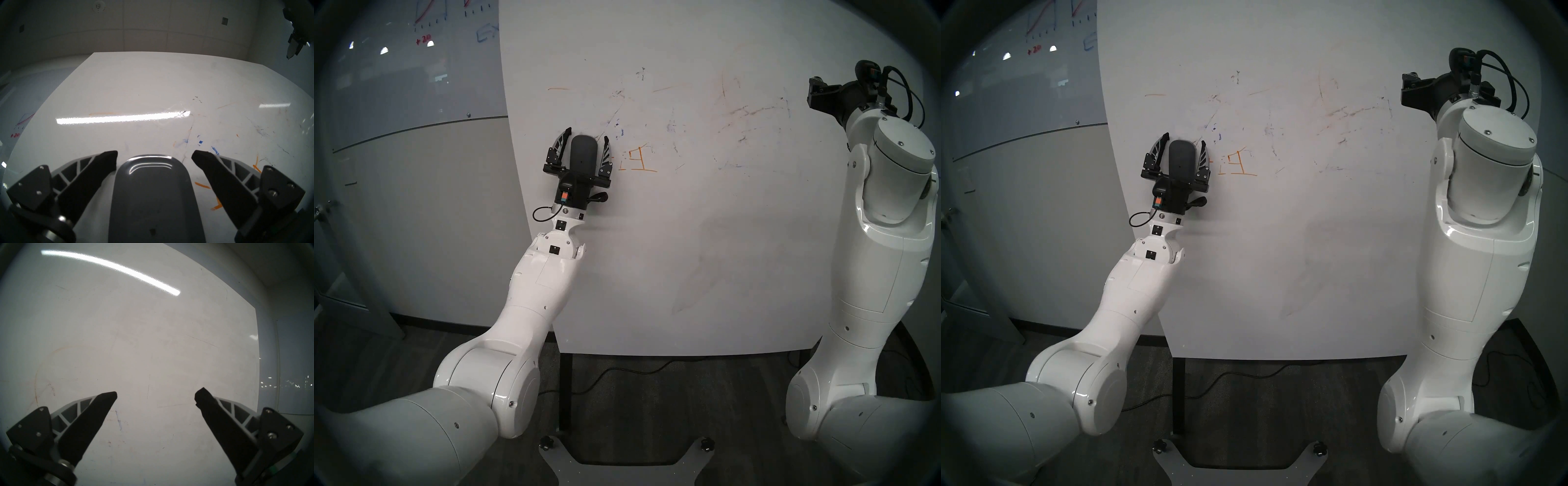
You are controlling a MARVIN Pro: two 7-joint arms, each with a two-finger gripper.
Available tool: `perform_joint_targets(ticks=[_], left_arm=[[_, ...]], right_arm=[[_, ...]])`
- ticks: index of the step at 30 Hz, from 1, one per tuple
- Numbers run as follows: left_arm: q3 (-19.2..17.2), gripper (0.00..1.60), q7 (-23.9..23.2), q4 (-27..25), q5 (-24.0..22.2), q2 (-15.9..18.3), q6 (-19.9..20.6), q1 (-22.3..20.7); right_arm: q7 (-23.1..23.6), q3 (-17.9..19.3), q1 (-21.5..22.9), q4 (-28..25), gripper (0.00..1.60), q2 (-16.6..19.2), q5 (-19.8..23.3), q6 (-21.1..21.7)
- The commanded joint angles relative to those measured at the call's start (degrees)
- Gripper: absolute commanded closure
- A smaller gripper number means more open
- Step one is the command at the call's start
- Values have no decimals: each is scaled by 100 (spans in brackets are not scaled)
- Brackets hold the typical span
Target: Erase all marks on the whiteboard with the eraser
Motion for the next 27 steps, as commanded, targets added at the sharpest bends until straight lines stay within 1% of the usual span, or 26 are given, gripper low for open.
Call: perform_joint_targets(ticks=[1,14,27], left_arm=[[-117,0,159,109,77,91,78,-471],[-135,0,422,106,328,31,78,-451],[-139,0,856,193,663,-30,78,-475]], right_arm=[[-4,8,47,-53,0,11,-2,-4],[-27,3,42,-50,0,24,23,-6],[-49,-3,43,-54,0,39,48,-1]])
